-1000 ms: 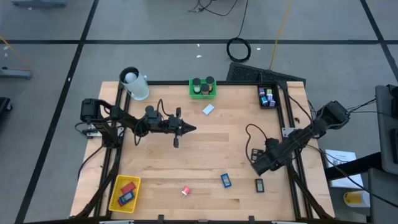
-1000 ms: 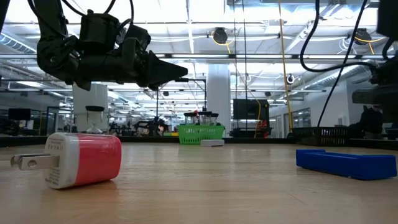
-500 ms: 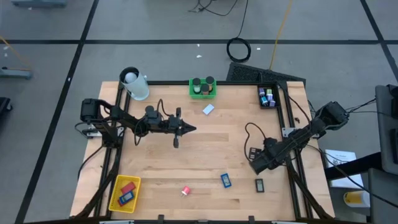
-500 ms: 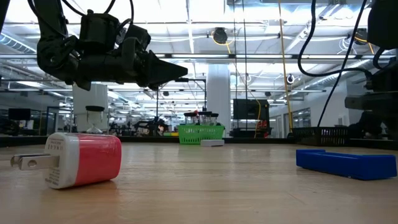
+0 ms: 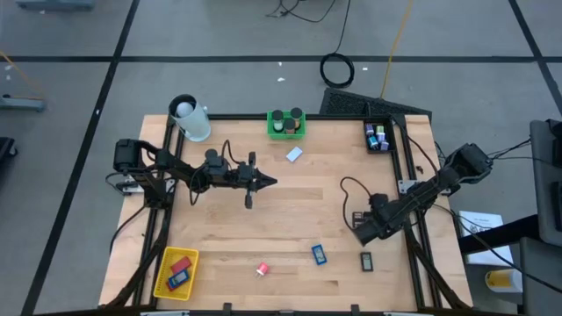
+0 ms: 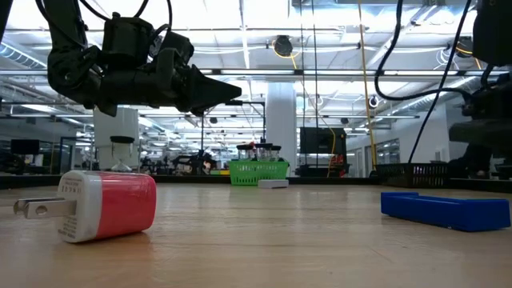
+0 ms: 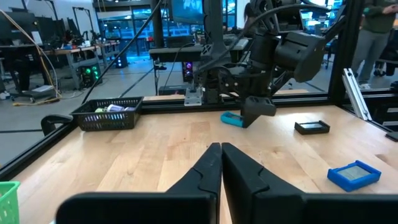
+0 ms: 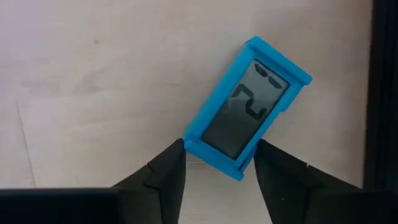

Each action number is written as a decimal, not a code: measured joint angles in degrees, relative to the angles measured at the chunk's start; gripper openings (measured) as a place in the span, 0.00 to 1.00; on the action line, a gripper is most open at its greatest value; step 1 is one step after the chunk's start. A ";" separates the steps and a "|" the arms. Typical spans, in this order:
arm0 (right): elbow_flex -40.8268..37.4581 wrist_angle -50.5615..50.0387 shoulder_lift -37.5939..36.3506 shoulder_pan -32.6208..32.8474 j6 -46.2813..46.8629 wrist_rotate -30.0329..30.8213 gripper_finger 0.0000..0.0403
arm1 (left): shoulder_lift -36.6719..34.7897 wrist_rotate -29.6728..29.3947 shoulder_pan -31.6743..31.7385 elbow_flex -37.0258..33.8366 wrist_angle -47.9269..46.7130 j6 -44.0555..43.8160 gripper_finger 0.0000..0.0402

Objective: Pick & Place Office items
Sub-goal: Put the light blue timer into the yellow basket

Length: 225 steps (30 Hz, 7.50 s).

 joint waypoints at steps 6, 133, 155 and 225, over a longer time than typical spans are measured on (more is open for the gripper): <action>2.14 3.88 -0.12 0.09 -14.39 0.08 0.50 | 0.00 0.02 0.00 0.00 0.01 0.02 0.02; 1.68 56.04 -0.64 -18.11 -125.34 27.46 0.40 | 14.10 -6.37 -5.90 32.15 -36.54 -52.90 0.35; 0.20 46.26 -11.85 -13.21 -114.91 43.68 0.77 | 1.25 -5.93 -2.45 32.09 -62.05 -34.49 0.15; -31.74 85.85 -36.98 -17.10 -130.16 30.18 0.00 | -17.05 21.25 -50.97 25.20 -134.69 -39.82 0.36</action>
